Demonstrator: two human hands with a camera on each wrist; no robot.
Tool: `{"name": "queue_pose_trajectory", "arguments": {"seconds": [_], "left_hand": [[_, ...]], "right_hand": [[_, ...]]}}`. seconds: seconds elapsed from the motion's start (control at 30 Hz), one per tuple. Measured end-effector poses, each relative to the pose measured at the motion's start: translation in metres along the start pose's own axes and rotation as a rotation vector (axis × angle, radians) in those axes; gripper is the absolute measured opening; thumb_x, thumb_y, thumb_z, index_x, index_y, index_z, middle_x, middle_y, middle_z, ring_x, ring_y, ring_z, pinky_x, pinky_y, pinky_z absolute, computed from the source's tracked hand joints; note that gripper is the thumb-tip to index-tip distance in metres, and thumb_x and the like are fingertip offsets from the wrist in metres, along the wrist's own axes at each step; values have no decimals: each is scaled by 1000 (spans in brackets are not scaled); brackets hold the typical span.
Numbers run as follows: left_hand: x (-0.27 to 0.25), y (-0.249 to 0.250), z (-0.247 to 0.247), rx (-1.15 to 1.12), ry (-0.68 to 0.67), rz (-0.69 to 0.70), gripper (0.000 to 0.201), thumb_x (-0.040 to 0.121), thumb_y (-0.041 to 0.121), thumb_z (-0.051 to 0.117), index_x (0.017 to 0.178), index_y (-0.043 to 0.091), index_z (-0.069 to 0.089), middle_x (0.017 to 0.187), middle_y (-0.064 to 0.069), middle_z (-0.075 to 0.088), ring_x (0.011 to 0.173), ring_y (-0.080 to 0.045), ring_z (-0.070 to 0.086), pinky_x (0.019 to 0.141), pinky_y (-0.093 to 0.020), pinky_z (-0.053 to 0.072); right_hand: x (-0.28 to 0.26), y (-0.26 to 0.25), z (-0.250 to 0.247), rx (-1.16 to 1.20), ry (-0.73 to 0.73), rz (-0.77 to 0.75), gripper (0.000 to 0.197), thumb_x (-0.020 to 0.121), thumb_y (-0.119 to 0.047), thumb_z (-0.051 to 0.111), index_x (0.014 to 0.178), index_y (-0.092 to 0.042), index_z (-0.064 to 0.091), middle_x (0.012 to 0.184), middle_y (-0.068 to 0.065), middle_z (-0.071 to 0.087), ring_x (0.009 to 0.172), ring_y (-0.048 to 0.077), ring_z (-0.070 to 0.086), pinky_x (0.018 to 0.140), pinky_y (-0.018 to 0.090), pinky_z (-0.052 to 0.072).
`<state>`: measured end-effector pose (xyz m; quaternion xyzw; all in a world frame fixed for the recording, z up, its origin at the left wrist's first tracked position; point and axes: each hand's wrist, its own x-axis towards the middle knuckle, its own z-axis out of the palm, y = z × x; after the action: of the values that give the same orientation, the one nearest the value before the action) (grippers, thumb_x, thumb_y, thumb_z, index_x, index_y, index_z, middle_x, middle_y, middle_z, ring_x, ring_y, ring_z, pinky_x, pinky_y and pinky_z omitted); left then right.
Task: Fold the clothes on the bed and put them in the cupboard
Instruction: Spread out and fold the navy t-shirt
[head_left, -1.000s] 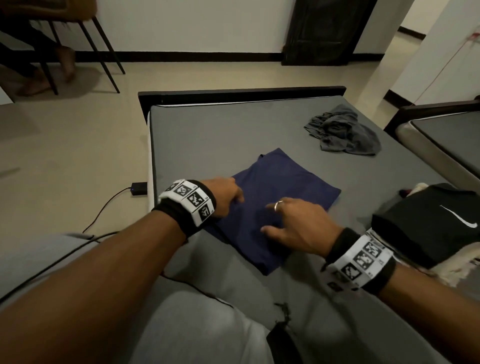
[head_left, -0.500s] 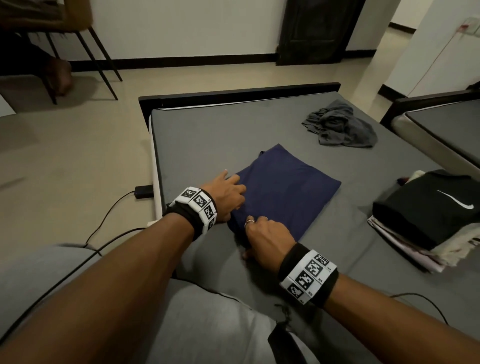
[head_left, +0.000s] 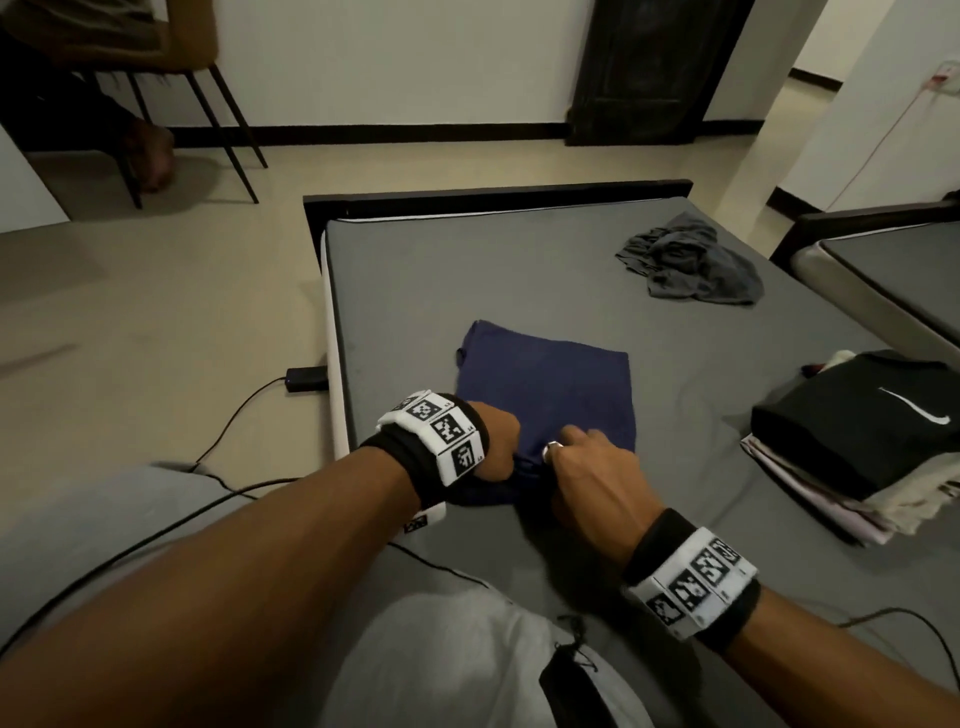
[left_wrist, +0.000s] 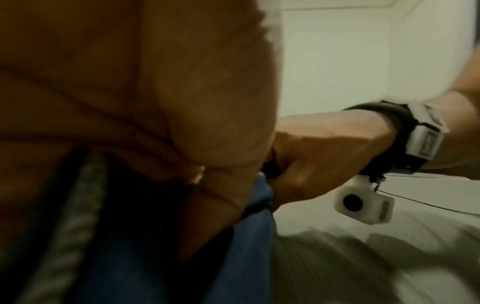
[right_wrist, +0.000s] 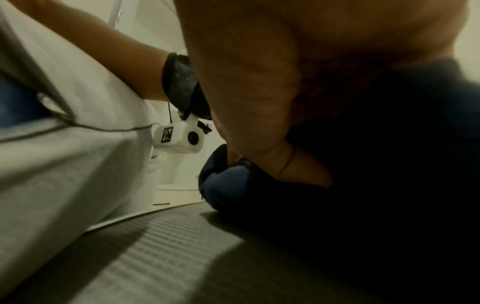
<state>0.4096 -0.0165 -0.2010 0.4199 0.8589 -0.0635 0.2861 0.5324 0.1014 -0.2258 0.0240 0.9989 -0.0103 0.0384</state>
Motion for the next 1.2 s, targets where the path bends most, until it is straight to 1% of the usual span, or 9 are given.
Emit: {"name": "queue_pose_trajectory", "arguments": {"seconds": [0.13,0.3,0.53,0.7,0.8,0.93,1.0,1.1,1.2], "left_hand": [[-7,23,-8,-26,-147,52,23,99,21,43,92,7,59,96,-12,61,87,-27,54,77,-31,40],[-2,22,-14,18,-179,67,25,97,19,40,75,11,49,85,-1,53,86,-22,51,82,-32,42],[20,-19,-48,-102,238,-12,25,89,15,51,110,14,64,116,-11,65,104,-33,61,85,-37,50],[49,-46,-54,-8,366,-150,37,94,18,50,131,21,53,130,-7,57,116,-31,56,96,-44,48],[62,-48,-49,122,417,-241,47,91,18,57,137,22,46,134,-6,46,121,-31,48,97,-50,44],[56,-22,-53,55,518,-84,29,90,21,58,118,16,55,122,-8,53,112,-30,53,85,-44,48],[56,-6,-46,16,407,34,23,93,21,55,112,11,60,116,-11,62,107,-32,61,82,-39,49],[59,3,-22,-9,231,79,32,93,26,57,119,7,57,120,-13,61,113,-33,59,86,-38,47],[67,-8,-6,41,241,19,75,75,43,79,134,13,43,137,-9,43,128,-32,41,97,-47,43]], "right_hand": [[-28,9,-21,82,-201,3,13,88,-19,50,80,-24,41,96,9,63,88,32,61,64,33,34],[-12,36,-39,222,-392,-97,22,85,-8,47,73,-24,37,69,-7,45,61,16,44,57,32,34],[67,82,-42,136,-142,0,8,90,-14,46,94,-19,50,97,12,66,80,33,57,66,33,40],[123,94,-24,77,-86,77,37,89,-13,49,124,-22,58,120,12,66,104,35,62,83,39,49],[128,95,-13,-67,51,79,51,88,-15,49,138,-24,52,131,4,56,115,29,56,97,43,42],[90,65,-6,76,252,-90,41,86,-26,41,119,-19,63,110,4,61,93,27,58,84,41,48],[64,45,3,142,206,-155,28,86,-26,45,105,-16,62,103,4,60,87,25,57,79,39,49],[45,34,22,104,41,-161,46,88,-43,49,124,-17,59,127,4,55,107,22,56,97,37,48],[56,42,31,148,-42,-150,83,88,-60,54,156,-21,29,163,4,21,147,23,27,119,41,25]]}}
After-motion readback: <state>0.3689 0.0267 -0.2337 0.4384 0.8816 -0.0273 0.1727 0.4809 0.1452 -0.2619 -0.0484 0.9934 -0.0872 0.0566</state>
